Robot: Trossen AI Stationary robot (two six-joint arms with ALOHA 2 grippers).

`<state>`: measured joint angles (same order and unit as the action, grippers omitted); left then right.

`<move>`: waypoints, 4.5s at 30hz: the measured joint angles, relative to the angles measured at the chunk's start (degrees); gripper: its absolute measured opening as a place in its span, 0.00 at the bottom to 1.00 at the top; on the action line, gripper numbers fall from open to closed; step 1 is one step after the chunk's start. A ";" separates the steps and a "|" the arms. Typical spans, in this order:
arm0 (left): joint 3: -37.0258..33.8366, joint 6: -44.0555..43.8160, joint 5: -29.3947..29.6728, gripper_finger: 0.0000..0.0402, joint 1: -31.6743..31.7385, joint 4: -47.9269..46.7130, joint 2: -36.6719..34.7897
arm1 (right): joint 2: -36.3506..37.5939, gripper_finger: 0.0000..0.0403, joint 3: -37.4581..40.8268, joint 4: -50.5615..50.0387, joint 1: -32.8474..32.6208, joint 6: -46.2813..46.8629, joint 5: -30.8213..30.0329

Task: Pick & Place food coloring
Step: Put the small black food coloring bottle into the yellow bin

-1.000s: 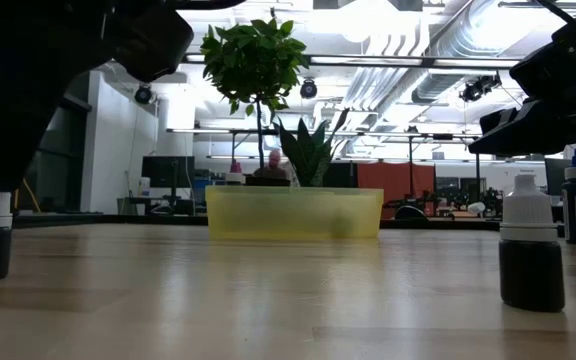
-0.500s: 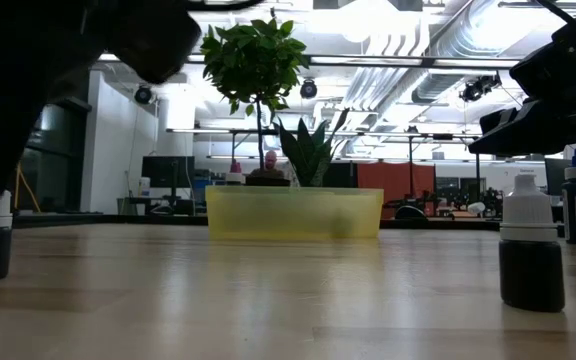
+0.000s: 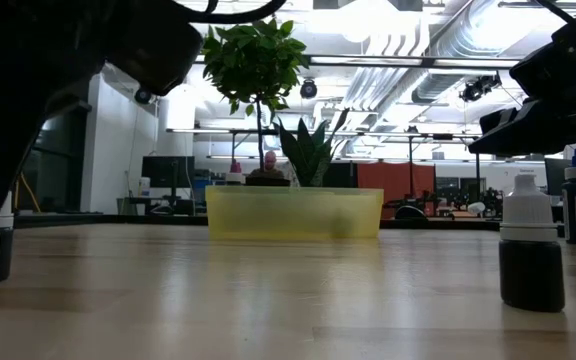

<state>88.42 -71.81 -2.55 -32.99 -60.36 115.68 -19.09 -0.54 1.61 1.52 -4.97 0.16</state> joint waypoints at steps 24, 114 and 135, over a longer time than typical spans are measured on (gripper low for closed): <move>17.94 6.29 0.99 0.05 7.90 -11.06 0.04 | 0.00 0.00 0.00 0.11 0.02 0.00 0.00; 33.05 59.95 2.25 0.06 49.22 1.93 18.64 | -0.07 0.00 0.00 -0.07 0.01 0.00 0.00; 33.05 62.55 3.26 0.14 49.51 1.49 18.62 | -0.07 0.00 0.00 -0.08 0.01 0.00 0.00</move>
<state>121.47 -9.26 0.71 16.51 -58.87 134.30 -19.16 -0.54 1.52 1.54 -4.97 0.16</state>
